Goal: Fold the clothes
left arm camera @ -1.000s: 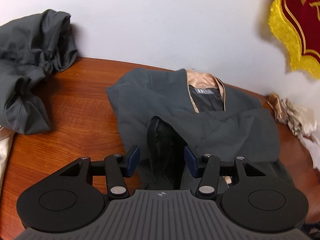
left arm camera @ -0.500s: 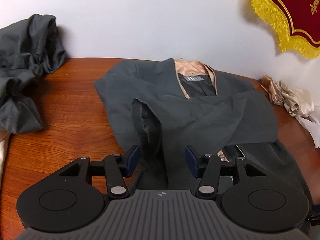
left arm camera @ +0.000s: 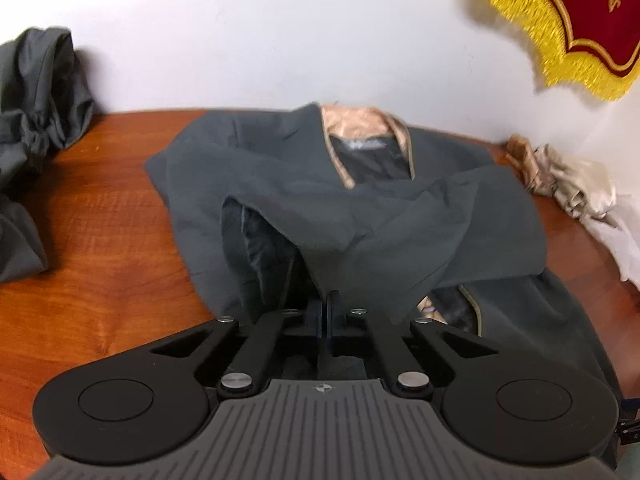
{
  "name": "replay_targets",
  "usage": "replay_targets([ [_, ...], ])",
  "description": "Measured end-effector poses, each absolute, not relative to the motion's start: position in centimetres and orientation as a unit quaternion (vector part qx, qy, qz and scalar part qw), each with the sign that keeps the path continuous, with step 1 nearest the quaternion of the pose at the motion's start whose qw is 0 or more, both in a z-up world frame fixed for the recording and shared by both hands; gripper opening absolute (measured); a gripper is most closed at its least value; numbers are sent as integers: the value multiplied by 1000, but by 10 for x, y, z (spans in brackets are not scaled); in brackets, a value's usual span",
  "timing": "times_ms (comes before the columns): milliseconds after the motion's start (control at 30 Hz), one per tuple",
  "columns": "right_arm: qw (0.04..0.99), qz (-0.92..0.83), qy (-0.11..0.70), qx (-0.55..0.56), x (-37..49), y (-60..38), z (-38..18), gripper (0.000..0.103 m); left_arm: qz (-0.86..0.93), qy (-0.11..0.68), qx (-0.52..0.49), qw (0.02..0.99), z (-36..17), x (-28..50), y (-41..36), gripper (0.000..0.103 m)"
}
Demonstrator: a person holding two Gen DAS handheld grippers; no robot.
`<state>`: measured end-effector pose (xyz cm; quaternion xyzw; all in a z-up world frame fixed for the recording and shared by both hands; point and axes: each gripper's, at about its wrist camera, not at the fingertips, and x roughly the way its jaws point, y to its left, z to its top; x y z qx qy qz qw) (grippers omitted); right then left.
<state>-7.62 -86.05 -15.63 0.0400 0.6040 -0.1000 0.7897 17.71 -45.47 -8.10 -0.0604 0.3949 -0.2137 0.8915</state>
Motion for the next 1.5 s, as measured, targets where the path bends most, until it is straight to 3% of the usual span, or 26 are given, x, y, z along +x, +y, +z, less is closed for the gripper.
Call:
replay_targets([
  [267, 788, -100, 605, 44, -76, -865, -158, 86, -197, 324, -150, 913, -44, 201, -433, 1],
  [400, 787, -100, 607, 44, -74, -866, -158, 87, -146, 338, -218, 904, -47, 224, -419, 1],
  [700, 785, -103, 609, 49, -72, -869, -161, 87, -55, 384, -250, 887, -84, 257, -399, 4],
  [800, 784, -104, 610, 49, -73, -868, -161, 88, -52, 392, -254, 882, -92, 261, -393, 21],
  [867, 784, -104, 610, 48, -73, -868, -161, 88, -46, 392, -250, 884, -92, 261, -389, 39],
  [900, 784, -104, 610, 49, -72, -868, -161, 88, -43, 393, -248, 885, -93, 260, -387, 41],
  [1167, 784, -101, 610, 45, -72, -870, -163, 88, -47, 391, -211, 895, -81, 238, -378, 50],
  [1500, 788, -91, 607, 33, -74, -870, -163, 88, -58, 369, -145, 916, -58, 163, -379, 52],
])
